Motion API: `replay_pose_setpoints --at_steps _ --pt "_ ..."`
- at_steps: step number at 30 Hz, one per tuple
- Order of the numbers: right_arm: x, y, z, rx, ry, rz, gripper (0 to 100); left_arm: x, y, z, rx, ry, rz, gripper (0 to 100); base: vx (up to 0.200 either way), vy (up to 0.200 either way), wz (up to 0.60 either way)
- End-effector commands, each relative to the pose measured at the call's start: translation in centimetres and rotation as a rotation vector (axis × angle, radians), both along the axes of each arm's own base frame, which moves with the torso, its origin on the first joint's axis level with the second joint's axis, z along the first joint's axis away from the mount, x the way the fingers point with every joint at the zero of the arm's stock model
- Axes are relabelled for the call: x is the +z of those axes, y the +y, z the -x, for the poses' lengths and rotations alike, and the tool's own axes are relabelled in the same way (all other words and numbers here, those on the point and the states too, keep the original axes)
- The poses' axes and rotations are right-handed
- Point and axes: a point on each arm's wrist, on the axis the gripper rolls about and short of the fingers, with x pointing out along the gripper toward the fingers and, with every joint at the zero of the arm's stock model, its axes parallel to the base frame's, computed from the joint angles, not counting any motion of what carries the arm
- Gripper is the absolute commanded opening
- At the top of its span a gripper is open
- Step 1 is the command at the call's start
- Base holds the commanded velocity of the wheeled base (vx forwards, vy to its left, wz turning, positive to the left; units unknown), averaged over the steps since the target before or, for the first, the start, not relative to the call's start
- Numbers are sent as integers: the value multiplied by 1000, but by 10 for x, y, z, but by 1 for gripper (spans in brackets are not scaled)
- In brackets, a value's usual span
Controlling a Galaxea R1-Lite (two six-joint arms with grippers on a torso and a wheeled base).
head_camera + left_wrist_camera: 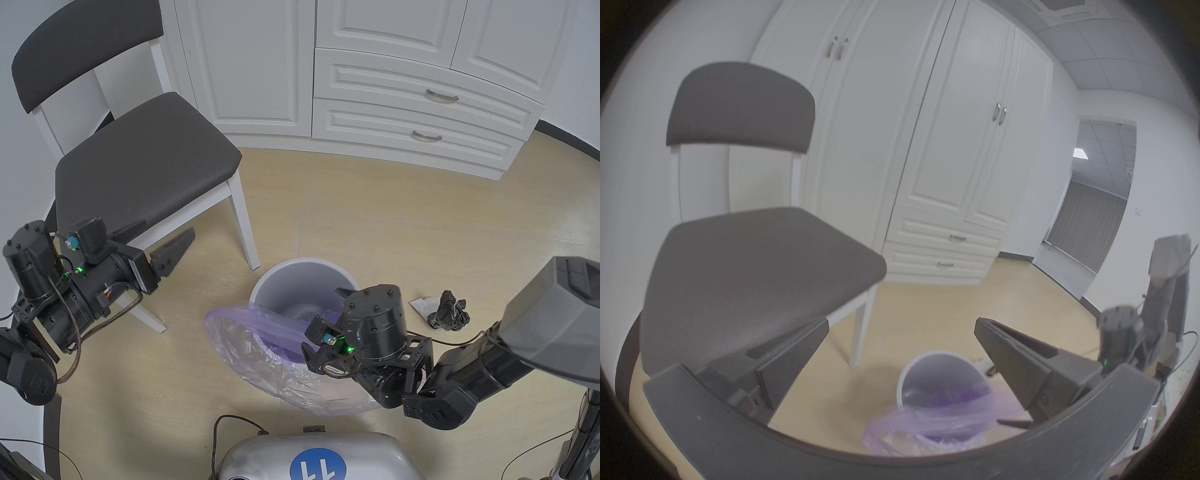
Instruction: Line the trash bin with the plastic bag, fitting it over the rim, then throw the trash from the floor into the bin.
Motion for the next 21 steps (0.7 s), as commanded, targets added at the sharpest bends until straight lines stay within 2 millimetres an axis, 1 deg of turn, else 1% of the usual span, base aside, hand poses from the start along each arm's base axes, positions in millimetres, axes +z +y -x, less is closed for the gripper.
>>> replay_pose_setpoints --at_steps 1,12,15,16,18,19,21 --pt "-27 14 -7 7 36 43 100 25 8 12 31 -96 30 100 0 0 0" --pt "-35 10 1 17 62 76 100 20 7 2 39 -77 22 100 0 0 0" --pt "-41 10 -2 12 72 88 100 19 7 2 39 -76 21 100 0 0 0" --pt "-46 10 -5 6 79 94 100 19 7 2 41 -72 21 100 0 0 0" --pt "-46 10 -5 6 79 94 100 19 7 2 41 -72 21 100 0 0 0" --pt "-54 13 -11 -2 85 99 100 19 7 2 41 -72 21 100 0 0 0" --pt "-58 14 -18 -11 84 97 100 19 7 2 41 -72 21 100 0 0 0"
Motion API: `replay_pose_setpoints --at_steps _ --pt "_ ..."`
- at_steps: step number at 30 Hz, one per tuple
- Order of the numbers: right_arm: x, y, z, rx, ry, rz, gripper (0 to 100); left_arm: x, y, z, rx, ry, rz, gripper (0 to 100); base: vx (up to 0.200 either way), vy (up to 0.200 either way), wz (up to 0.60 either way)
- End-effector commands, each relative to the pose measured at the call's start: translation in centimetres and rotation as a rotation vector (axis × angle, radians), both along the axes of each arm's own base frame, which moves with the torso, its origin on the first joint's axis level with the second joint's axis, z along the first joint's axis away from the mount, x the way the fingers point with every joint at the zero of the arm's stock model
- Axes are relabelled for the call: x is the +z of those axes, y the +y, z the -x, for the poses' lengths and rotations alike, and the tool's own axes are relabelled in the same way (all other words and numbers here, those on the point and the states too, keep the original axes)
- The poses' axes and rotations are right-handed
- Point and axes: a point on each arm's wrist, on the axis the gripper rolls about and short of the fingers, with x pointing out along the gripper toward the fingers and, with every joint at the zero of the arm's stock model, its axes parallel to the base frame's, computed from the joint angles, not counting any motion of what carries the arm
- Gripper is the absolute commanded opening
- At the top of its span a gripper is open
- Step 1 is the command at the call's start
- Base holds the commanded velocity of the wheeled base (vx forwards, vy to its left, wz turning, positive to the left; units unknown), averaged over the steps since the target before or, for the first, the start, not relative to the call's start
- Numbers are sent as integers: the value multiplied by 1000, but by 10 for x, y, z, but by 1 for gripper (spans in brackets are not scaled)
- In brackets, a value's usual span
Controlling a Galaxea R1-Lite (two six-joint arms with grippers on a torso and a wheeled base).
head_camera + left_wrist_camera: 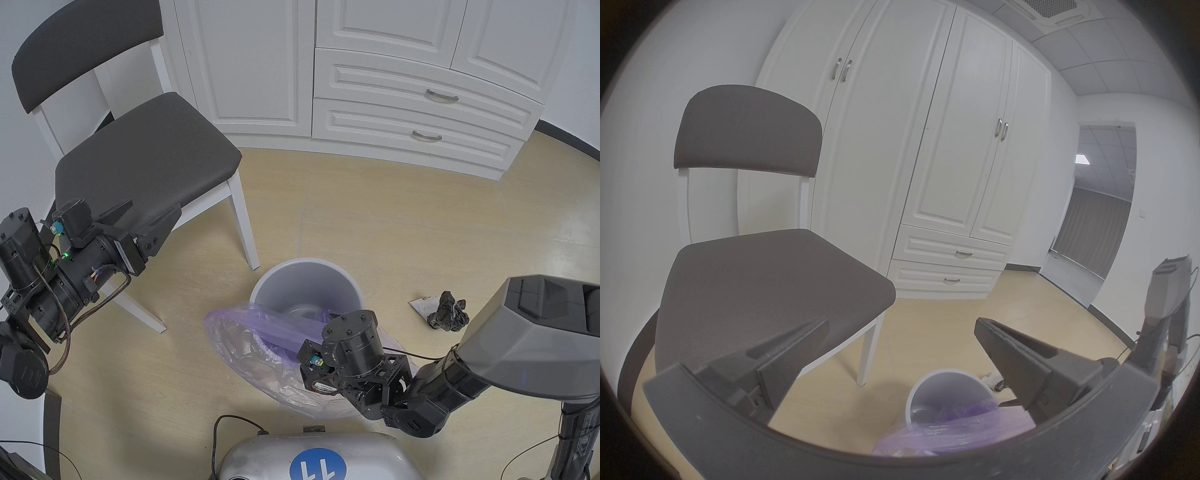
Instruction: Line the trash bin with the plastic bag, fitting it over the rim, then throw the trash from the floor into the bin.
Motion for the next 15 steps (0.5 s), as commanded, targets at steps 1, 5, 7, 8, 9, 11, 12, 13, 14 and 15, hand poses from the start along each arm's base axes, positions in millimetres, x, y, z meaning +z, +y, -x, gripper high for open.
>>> replay_pose_setpoints --at_steps 1,5,7,8,9,11,12,13,14,15 --pt "-15 4 -12 -17 11 12 100 -1 0 -1 0 5 -1 100 0 0 0" --pt "-14 4 -24 -36 -3 -3 100 -3 0 -2 5 6 -13 100 0 0 0" --pt "-12 3 -29 -47 -12 -12 100 -4 1 -3 12 3 -26 100 0 0 0" --pt "-12 3 -30 -49 -12 -11 100 -4 2 -3 16 2 -29 100 0 0 0" --pt "-13 3 -30 -49 -11 -9 100 -4 2 -3 16 2 -29 100 0 0 0" --pt "-11 4 -35 -56 -18 -18 0 -4 2 -3 17 2 -29 100 0 0 0" --pt "-9 4 -36 -56 -22 -22 0 -4 2 -3 17 2 -29 100 0 0 0" --pt "-8 4 -38 -59 -26 -28 0 -4 2 -3 17 2 -29 100 0 0 0" --pt "-7 4 -39 -62 -30 -33 0 -4 2 -3 17 2 -29 100 0 0 0" --pt "-6 4 -40 -64 -33 -36 0 -4 2 -3 17 4 -30 100 0 0 0"
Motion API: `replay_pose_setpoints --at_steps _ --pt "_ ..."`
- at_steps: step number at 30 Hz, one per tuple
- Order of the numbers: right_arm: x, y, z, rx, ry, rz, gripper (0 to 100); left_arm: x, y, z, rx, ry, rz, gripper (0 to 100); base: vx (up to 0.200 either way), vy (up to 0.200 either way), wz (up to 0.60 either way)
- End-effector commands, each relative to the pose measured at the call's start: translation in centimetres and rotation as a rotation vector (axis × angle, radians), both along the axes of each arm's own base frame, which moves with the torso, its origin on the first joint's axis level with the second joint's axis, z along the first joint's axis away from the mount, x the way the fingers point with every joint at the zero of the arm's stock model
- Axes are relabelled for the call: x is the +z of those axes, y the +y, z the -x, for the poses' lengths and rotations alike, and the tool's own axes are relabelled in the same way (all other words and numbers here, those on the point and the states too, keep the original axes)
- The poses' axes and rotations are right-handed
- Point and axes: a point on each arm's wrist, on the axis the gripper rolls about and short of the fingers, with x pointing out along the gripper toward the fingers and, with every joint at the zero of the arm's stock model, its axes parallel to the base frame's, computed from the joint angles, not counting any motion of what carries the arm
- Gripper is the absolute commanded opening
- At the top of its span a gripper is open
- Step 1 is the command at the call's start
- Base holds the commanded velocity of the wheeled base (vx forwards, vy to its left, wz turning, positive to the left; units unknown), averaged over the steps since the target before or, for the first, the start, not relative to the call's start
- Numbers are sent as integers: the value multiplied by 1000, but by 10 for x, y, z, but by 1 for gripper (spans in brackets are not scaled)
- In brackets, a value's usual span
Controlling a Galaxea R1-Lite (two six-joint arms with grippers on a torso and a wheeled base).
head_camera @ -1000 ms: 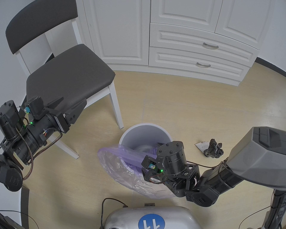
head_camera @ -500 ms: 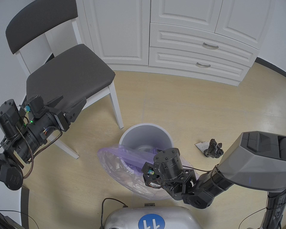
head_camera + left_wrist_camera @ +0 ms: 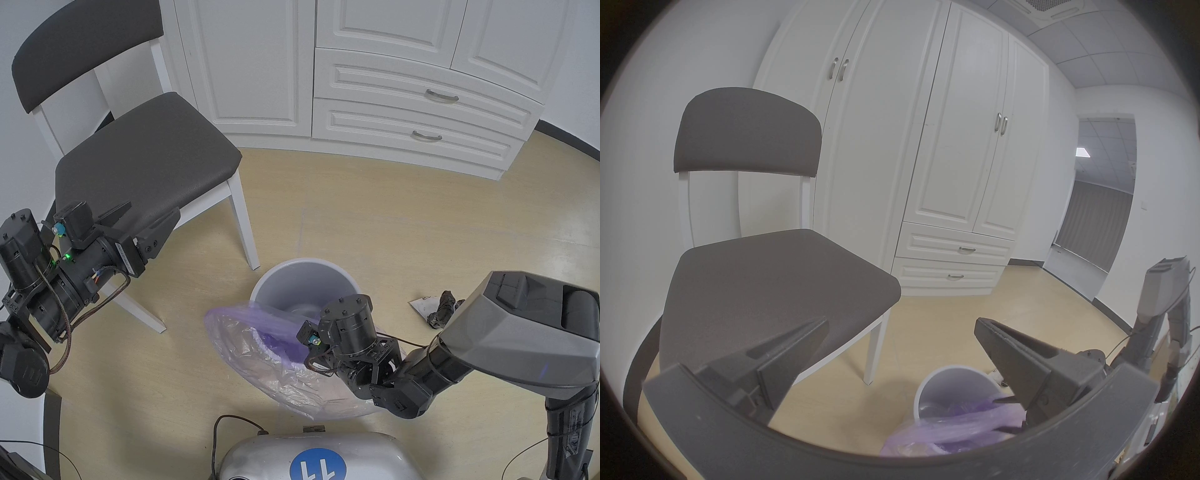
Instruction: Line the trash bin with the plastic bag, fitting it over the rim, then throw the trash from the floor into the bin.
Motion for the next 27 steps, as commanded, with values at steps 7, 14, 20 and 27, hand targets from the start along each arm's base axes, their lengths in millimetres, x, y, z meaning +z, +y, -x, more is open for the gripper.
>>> replay_pose_setpoints --at_steps 7,14,20,27 --pt "23 -2 -25 -46 -69 -70 0 -3 0 -1 1 9 -5 100 0 0 0" --pt "37 -3 -55 -100 -122 -122 0 -8 -2 -6 0 23 -11 100 0 0 0" --pt "25 2 -83 -156 -141 -191 0 -14 -2 -7 10 27 -59 100 0 0 0" --pt "24 7 -116 -244 -211 -300 0 -18 -3 -13 11 40 -72 100 0 0 0"
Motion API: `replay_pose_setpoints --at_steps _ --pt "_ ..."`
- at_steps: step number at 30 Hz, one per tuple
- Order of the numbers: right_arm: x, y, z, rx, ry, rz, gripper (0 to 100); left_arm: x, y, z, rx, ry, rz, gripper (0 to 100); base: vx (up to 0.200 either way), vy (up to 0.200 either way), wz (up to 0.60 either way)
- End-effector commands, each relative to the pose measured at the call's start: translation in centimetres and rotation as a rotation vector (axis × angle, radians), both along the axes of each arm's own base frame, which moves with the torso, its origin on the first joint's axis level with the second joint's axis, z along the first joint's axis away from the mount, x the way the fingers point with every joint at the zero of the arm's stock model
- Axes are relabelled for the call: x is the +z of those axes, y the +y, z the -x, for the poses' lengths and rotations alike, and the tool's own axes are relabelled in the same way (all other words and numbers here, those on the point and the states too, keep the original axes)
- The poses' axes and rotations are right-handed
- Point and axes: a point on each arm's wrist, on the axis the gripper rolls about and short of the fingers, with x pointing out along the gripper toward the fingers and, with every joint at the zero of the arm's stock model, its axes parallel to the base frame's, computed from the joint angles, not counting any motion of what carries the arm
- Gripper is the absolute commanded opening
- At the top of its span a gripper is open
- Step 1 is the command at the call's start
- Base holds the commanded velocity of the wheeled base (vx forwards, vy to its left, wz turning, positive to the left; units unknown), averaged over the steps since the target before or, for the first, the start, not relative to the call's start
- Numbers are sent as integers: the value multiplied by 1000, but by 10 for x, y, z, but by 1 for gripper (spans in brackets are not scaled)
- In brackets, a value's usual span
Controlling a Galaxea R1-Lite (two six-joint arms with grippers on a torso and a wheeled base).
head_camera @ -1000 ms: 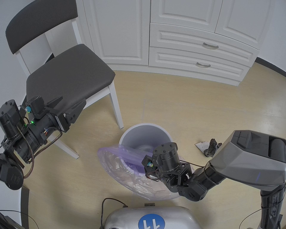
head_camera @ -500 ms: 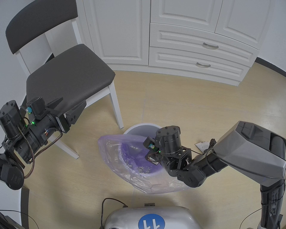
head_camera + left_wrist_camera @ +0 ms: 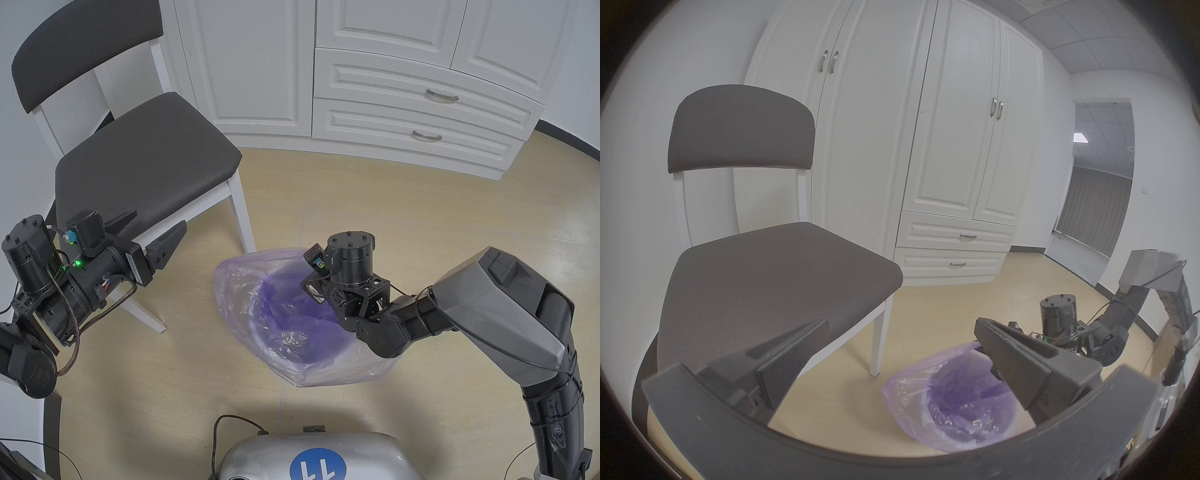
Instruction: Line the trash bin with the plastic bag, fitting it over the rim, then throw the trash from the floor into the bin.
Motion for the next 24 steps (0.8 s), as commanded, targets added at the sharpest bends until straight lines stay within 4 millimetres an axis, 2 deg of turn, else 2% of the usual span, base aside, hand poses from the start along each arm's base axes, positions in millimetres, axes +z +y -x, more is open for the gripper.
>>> replay_pose_setpoints --at_steps 1,9,19,24 --pt "-20 3 -30 -71 -28 -60 0 -6 -1 -6 1 20 -11 100 0 0 0" --pt "-23 -2 -52 -121 -69 -110 0 -6 -1 -6 1 20 -10 100 0 0 0" --pt "-14 -7 -66 -142 -119 -147 0 -6 -1 -6 1 20 -10 100 0 0 0" --pt "-10 -7 -66 -142 -120 -148 0 -6 -1 -6 2 20 -10 100 0 0 0"
